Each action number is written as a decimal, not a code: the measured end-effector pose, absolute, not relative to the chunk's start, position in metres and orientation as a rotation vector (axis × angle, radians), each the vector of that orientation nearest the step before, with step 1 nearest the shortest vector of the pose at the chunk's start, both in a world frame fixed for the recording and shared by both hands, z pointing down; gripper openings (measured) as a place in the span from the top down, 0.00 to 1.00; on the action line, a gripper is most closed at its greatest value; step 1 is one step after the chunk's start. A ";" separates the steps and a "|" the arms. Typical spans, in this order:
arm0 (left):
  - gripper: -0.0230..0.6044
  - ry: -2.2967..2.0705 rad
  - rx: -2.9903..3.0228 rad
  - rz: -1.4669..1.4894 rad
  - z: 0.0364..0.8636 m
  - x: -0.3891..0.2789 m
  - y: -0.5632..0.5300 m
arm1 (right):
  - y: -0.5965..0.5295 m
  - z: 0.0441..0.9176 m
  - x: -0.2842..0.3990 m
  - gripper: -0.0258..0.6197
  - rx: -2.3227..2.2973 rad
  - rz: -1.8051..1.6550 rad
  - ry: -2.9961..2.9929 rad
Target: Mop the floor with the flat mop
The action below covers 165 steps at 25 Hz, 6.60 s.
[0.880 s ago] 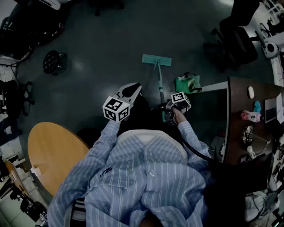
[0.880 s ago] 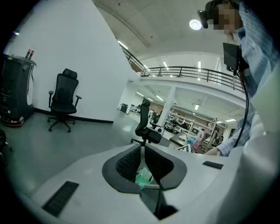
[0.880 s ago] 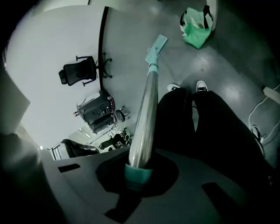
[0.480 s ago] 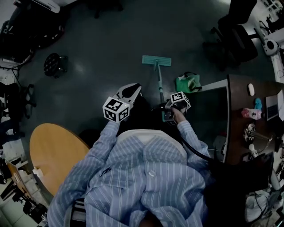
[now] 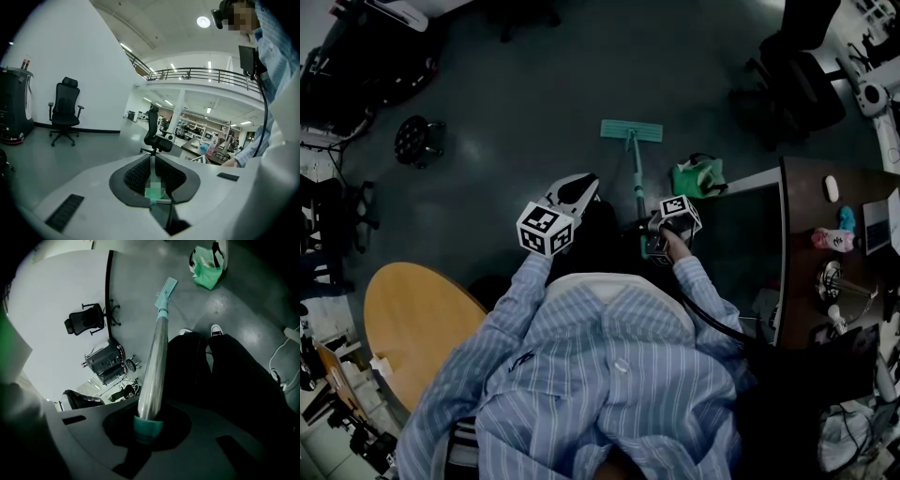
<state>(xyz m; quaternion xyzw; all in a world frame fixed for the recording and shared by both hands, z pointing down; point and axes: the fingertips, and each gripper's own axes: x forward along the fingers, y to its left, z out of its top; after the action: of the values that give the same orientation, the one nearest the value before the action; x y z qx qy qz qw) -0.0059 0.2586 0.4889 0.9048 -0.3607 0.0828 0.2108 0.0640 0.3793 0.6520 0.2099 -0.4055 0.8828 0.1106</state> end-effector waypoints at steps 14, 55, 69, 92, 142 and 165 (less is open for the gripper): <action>0.91 -0.946 2.520 0.266 0.494 0.009 0.217 | 0.355 0.638 0.065 0.94 0.581 2.634 -1.204; 0.91 -0.728 2.358 0.403 0.582 -0.059 -0.163 | -0.198 0.677 0.059 0.94 0.735 2.599 -1.242; 0.91 -0.787 2.279 0.375 0.616 -0.083 -0.225 | -0.448 0.712 0.081 0.94 0.856 2.553 -1.259; 0.91 -0.827 2.286 0.383 0.620 -0.108 -0.196 | -0.413 0.716 0.090 0.95 0.922 2.537 -1.228; 0.91 -0.756 2.517 0.300 0.536 -0.015 0.206 | 0.404 0.641 0.139 0.95 0.632 2.526 -1.103; 0.91 -0.724 2.482 0.344 0.546 -0.029 0.137 | 0.326 0.634 0.123 0.94 0.624 2.481 -1.116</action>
<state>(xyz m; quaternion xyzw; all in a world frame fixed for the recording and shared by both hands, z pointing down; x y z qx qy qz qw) -0.0293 0.1370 0.5459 0.9180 -0.2678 0.1273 0.2634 0.1231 0.3259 0.6341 0.2202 -0.3938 0.8752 0.1745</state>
